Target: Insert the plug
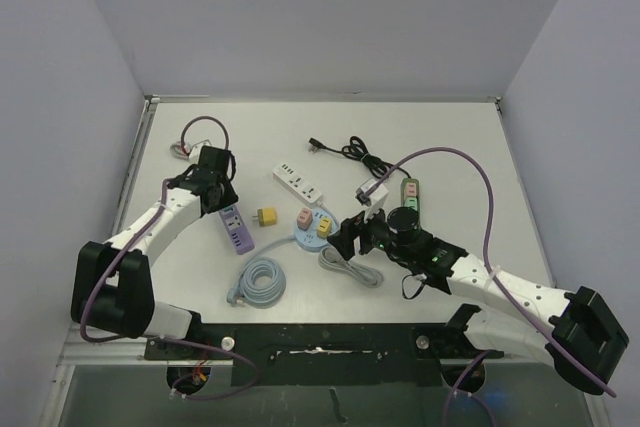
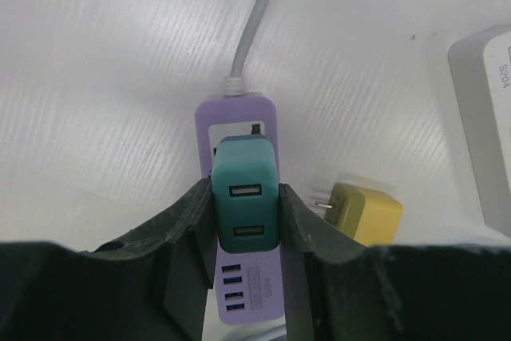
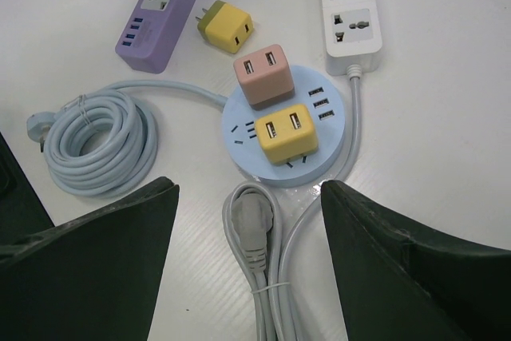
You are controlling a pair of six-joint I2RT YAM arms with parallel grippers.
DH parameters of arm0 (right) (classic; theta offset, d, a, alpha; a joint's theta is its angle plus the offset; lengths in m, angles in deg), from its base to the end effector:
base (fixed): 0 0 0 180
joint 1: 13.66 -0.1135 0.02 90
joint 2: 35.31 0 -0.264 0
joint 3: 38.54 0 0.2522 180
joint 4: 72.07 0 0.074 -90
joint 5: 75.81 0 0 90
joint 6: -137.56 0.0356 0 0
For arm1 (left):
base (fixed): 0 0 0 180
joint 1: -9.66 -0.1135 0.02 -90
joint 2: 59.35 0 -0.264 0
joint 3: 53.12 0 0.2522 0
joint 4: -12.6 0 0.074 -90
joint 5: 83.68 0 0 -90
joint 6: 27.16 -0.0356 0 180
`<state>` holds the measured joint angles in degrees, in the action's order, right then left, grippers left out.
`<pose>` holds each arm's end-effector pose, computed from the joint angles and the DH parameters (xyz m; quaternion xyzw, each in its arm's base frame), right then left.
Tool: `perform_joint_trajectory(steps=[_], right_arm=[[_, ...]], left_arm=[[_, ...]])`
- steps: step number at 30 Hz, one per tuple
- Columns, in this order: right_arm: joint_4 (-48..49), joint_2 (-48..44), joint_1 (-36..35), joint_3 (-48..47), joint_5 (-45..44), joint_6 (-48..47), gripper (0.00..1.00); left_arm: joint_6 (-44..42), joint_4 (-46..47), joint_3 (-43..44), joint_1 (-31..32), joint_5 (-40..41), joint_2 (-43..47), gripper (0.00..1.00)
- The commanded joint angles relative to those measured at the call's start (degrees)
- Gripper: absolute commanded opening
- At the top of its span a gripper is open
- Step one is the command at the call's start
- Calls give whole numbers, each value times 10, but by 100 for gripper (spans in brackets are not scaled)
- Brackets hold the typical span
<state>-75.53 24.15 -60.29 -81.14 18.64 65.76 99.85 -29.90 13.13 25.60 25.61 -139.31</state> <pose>0.1559 0.1690 0.2297 -0.2229 0.7896 0.3329 0.4648 0.2713 -0.0653 0.2243 -0.2203 0.9185 0.0158 0.3279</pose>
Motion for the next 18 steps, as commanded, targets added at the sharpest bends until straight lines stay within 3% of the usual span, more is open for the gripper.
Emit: perform_joint_trajectory(steps=[1, 13, 18], right_arm=[[45, -19, 2, 9, -11, -16, 73], [56, -23, 5, 18, -10, -8, 72], [51, -30, 5, 23, -15, -2, 72]], left_arm=[[-8, 39, 50, -13, -23, -27, 11], [-13, 24, 52, -17, -45, -64, 8], [-26, 7, 60, -17, 2, -68, 7]])
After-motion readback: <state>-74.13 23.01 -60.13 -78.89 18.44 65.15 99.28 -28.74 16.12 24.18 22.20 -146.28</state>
